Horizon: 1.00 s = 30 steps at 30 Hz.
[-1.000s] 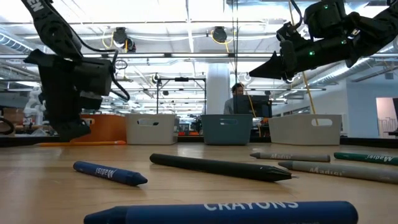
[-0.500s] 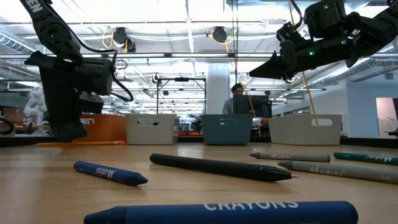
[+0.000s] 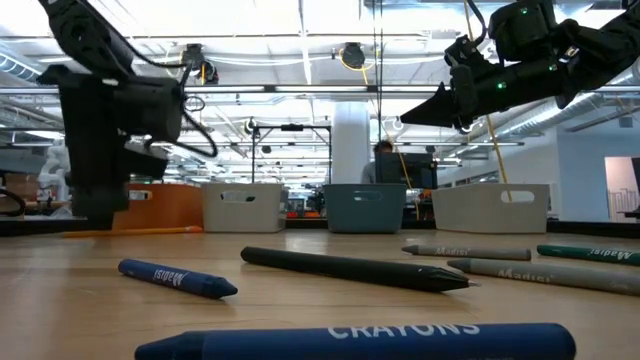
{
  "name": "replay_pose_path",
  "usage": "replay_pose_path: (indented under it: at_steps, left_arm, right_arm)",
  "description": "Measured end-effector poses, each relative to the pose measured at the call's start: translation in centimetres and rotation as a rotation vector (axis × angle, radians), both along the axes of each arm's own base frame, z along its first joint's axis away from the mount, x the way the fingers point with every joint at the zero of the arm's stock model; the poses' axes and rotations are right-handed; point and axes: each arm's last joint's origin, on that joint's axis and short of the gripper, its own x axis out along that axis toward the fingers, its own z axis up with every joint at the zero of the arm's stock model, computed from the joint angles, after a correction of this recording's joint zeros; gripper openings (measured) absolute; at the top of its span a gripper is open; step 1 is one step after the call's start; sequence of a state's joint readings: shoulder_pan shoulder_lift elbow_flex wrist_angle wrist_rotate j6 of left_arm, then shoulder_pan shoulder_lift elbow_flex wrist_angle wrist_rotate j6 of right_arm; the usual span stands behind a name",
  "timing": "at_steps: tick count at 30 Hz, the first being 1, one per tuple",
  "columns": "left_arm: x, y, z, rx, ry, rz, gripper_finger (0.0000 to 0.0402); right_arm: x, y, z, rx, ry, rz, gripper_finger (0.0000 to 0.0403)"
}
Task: Sort crayons/erasers/pens/pencils in bins
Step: Put the orange pencil into the right gray bin
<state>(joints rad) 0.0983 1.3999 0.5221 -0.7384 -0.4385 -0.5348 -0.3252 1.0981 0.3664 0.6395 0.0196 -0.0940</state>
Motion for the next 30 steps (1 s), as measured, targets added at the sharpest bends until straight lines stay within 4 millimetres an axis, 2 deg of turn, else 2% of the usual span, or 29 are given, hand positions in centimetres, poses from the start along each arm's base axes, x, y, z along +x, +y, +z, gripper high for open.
replay_pose_path:
  at_steps: [11,15,21,25,30]
  left_arm:
    - [3.1,-3.6,2.1,-0.32,-0.175,-0.081,0.0001]
    - [3.8,-4.4,2.6,-0.406,-0.24,0.005,0.0011]
    - [4.9,-4.2,3.8,-0.421,-0.322,0.146,0.0076]
    - [5.0,-3.3,4.0,-0.378,-0.352,0.255,0.0125]
    - [4.3,-2.2,3.5,-0.372,-0.323,0.383,0.0146]
  right_arm:
    - [0.0,0.0,0.0,0.0,0.0,0.0,0.0]
    - [0.0,0.0,0.0,0.0,0.0,0.002,0.0]
    - [0.0,0.1,0.0,0.004,-0.001,0.025,0.0]
    - [0.0,0.1,0.0,0.004,-0.001,0.025,0.0]
    - [0.0,0.1,0.0,0.004,-0.001,0.026,0.0]
